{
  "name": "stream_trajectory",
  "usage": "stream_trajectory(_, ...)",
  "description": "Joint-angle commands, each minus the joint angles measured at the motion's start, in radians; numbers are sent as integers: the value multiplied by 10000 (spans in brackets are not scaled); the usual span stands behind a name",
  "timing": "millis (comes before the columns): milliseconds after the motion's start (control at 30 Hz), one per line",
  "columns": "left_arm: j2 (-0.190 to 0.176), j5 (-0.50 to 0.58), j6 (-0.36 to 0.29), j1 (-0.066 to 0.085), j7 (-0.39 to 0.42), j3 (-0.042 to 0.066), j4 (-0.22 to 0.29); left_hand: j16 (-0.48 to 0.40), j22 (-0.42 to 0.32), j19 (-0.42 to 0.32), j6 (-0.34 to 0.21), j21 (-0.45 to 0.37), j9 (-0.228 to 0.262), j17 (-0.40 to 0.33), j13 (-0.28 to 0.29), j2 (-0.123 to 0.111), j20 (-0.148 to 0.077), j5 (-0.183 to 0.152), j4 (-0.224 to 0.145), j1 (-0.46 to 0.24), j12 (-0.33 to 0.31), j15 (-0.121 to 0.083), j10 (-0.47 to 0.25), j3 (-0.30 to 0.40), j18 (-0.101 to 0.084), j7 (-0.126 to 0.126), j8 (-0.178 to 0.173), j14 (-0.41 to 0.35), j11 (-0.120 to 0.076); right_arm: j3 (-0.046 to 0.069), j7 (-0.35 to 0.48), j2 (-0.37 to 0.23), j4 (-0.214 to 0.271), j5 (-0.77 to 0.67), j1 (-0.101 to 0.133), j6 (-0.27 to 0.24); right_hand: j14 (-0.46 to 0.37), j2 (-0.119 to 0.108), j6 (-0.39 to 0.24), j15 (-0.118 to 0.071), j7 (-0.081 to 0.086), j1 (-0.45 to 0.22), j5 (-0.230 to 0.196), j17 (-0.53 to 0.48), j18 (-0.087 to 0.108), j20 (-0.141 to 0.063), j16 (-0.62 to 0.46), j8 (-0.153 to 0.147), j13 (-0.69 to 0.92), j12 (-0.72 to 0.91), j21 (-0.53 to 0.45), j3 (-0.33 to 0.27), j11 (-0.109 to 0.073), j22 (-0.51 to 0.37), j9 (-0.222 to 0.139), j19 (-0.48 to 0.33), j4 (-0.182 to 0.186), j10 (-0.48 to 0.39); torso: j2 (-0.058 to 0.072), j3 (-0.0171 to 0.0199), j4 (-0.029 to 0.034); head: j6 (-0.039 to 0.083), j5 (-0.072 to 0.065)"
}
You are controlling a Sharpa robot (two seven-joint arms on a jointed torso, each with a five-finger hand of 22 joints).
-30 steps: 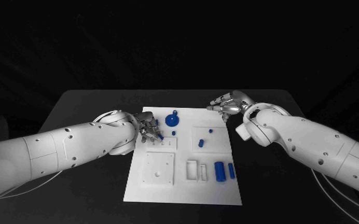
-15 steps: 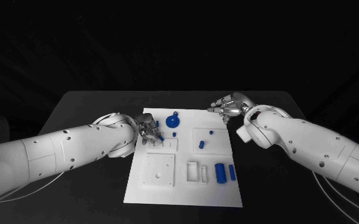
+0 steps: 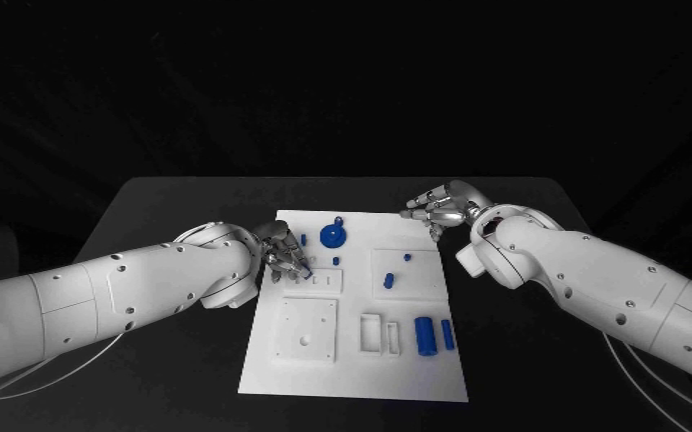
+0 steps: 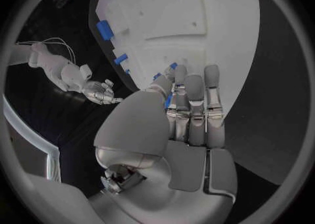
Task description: Assemble the parts on the task board
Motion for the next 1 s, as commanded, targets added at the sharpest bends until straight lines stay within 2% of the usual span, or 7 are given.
stream_trajectory(33,-66,515,179,-17,20,17,95,67,186,-5,1259,-70,736,12,36,-38,-48,-32,83,-117,50,-85,27,19,-18,-468,-17,-2,-6,5,91,1,11,-48,-10,151,-52,46,-46,7,50,-33,-2,-9,90,14,32,-28,3,35,-30,15,-14,140,-7,160,30,-65,1,-1,6,6,6)
stream_trajectory(300,-195,1091,333,-12,-10,118,202,92,194,22,1259,-92,886,22,70,-67,-54,-15,83,-128,103,-87,21,82,-26,-478,-4,1,-16,5,102,-2,14,-48,-12,161,-52,46,-46,7,50,-33,-2,-9,90,14,32,-28,3,35,-30,15,-14,140,-7,160,30,-65,4,-2,2,14,11)
stream_trajectory(500,-268,1506,168,-8,67,223,253,118,196,47,1252,-88,928,30,84,-78,-59,-17,71,-121,130,-89,21,104,-21,-477,-6,24,-28,5,106,-9,16,-48,-13,164,-52,46,-46,7,50,-33,-2,-9,90,14,32,-28,3,35,-30,15,-14,140,-7,160,30,-65,0,-2,5,33,26)
stream_trajectory(1000,-421,2479,-100,3,272,370,301,140,198,58,1264,-80,1003,36,98,-52,-61,-27,77,-86,161,-94,25,142,-15,-477,-2,33,-32,5,147,-29,26,-49,-15,164,-52,46,-46,7,50,-33,-2,-9,90,14,32,-28,3,35,-30,15,-14,140,-7,160,30,-65,5,-5,2,50,27)
